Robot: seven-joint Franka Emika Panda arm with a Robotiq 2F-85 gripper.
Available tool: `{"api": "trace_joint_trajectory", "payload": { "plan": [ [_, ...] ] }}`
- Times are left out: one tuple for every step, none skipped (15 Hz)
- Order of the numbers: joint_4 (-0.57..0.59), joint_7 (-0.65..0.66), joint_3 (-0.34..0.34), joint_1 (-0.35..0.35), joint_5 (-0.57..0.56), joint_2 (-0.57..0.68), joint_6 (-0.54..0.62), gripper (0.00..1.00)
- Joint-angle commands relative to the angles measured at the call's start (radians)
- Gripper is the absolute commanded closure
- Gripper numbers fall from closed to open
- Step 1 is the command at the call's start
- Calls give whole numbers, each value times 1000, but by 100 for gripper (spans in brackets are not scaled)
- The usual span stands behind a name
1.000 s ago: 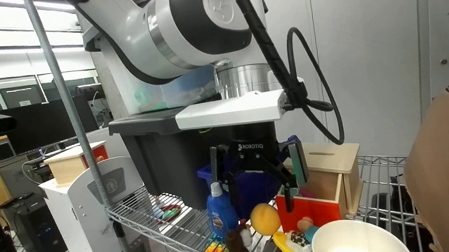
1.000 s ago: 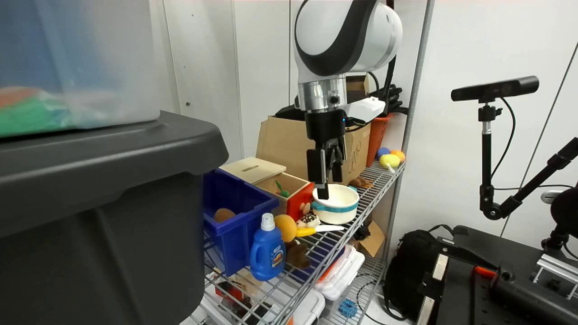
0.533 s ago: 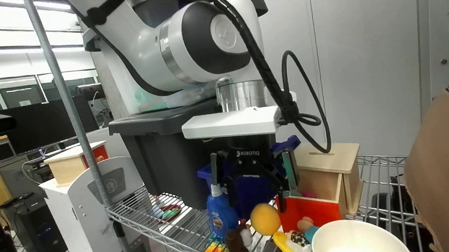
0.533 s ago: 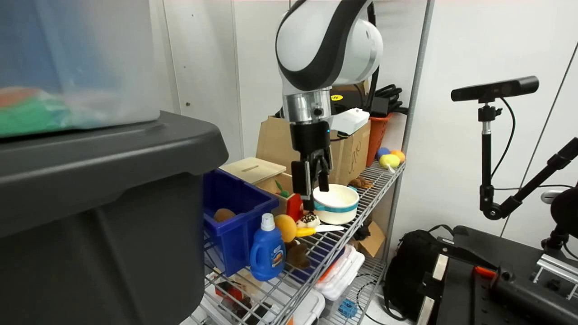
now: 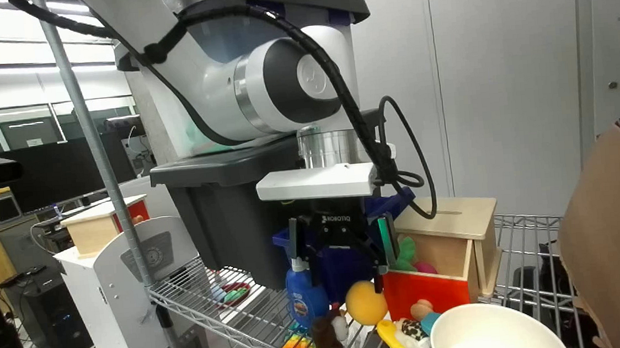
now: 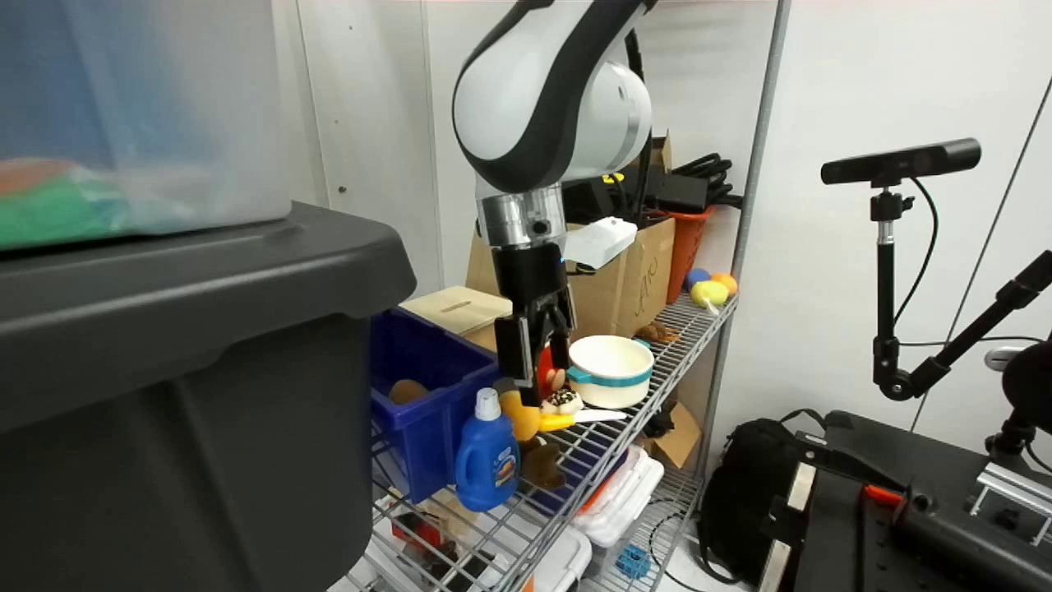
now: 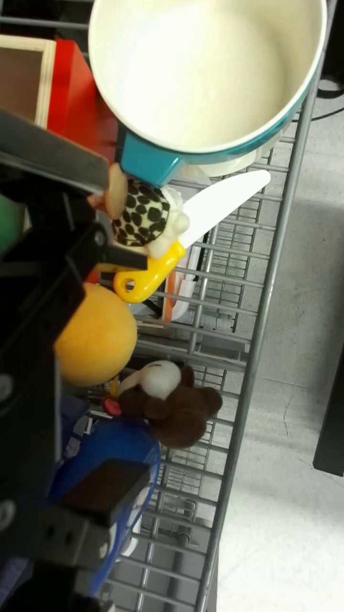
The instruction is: Pick up the animal plush toy and put it in the bowl
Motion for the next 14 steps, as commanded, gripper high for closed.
{"api": "trace_joint_trajectory", "payload": {
  "plan": [
    [52,7,5,-3,4,27,-41,0],
    [56,6,6,-3,4,32,-40,0],
    [58,5,7,-4,5,35,-39,0],
    [62,2,9,-5,7,40,-37,0],
    [67,1,10,-5,7,46,-37,0],
    [75,0,12,-4,8,54,-39,0],
    [85,-2,15,-2,7,64,-41,0],
    [91,-3,18,0,8,71,-42,0],
    [100,-3,20,1,7,80,-43,0],
    [106,-4,23,1,7,87,-44,0],
    [110,-5,23,1,7,88,-52,0],
    [116,-6,24,0,8,92,-54,0],
    [120,-7,24,0,8,93,-57,0],
    [126,-8,23,-1,7,97,-60,0]
  ]
}}
